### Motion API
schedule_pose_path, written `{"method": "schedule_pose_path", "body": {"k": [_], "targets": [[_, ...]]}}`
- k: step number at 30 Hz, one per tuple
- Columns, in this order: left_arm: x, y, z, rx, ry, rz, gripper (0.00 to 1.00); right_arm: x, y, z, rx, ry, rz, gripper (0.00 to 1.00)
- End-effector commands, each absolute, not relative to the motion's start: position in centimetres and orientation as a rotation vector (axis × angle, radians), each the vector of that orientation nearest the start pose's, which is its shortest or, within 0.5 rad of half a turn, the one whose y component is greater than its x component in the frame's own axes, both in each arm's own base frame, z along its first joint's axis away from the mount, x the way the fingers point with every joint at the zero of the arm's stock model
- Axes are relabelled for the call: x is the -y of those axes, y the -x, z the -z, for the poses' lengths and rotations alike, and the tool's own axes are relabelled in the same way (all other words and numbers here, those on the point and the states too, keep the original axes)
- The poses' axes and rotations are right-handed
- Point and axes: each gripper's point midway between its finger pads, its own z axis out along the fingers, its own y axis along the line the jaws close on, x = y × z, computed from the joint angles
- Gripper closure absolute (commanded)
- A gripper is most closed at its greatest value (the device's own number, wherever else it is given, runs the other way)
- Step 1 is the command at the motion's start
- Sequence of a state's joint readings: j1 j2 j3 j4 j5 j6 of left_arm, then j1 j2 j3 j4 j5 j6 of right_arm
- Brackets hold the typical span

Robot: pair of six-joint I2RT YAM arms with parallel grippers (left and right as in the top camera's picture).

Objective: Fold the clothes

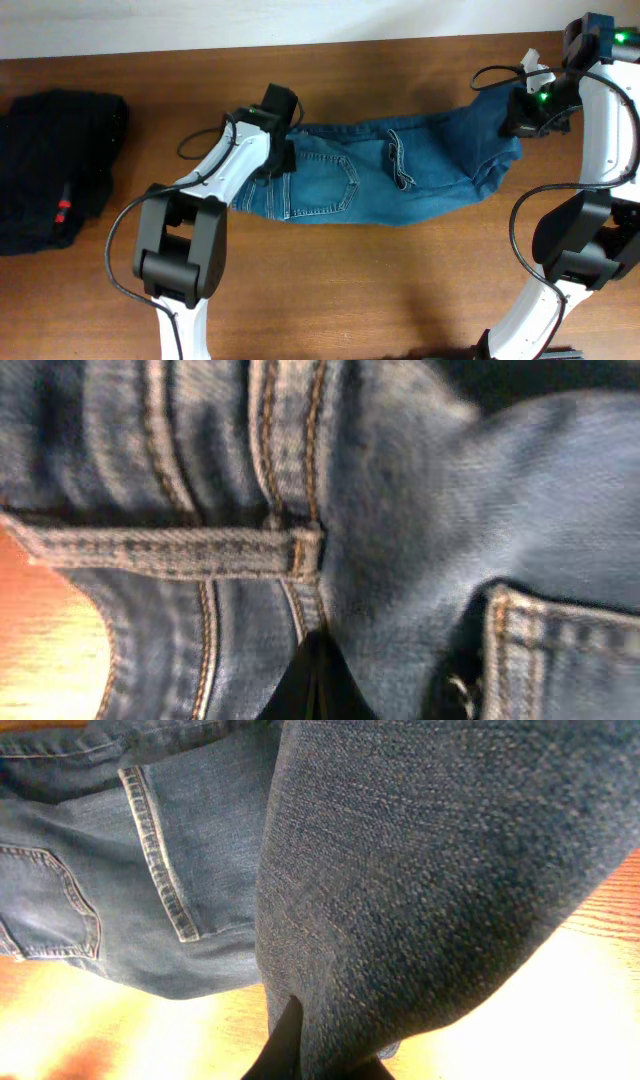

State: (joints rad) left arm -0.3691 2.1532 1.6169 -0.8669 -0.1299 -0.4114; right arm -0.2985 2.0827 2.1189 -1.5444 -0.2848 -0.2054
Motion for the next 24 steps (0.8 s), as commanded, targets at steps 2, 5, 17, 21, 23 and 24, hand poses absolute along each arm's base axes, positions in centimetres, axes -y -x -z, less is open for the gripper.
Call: {"method": "schedule_pose_path", "body": {"k": [2,5,17,21,23,24], "targets": [[10.7,-42.3,-0.4,-2.964,0.097,-0.224,0.98,6.7,-40.9,-19.1,-2.921,-0.094,-0.405,0.96],[9.5,-42.9,-2.2,-2.957,0.119,-0.225,0.98,6.1,-41.4,-20.6,-2.880,-0.046,-0.383,0.96],[8.9,-45.2,-12.5,-2.784,0.139,-0.137,0.95,-3.9,-41.4,-24.3,-2.767,0.490,-0.351,0.96],[8.4,-45.1,-15.4,-2.725,0.160,-0.112,0.94,-8.2,-40.8,-24.4,-2.741,0.635,-0.379,0.96],[7.6,-45.1,-16.8,-2.694,0.187,-0.102,0.94,-10.2,-40.5,-24.6,-2.725,0.690,-0.389,0.96],[7.0,-45.1,-17.6,-2.677,0.206,-0.098,0.94,-11.1,-40.3,-24.8,-2.716,0.715,-0.395,0.97]]}}
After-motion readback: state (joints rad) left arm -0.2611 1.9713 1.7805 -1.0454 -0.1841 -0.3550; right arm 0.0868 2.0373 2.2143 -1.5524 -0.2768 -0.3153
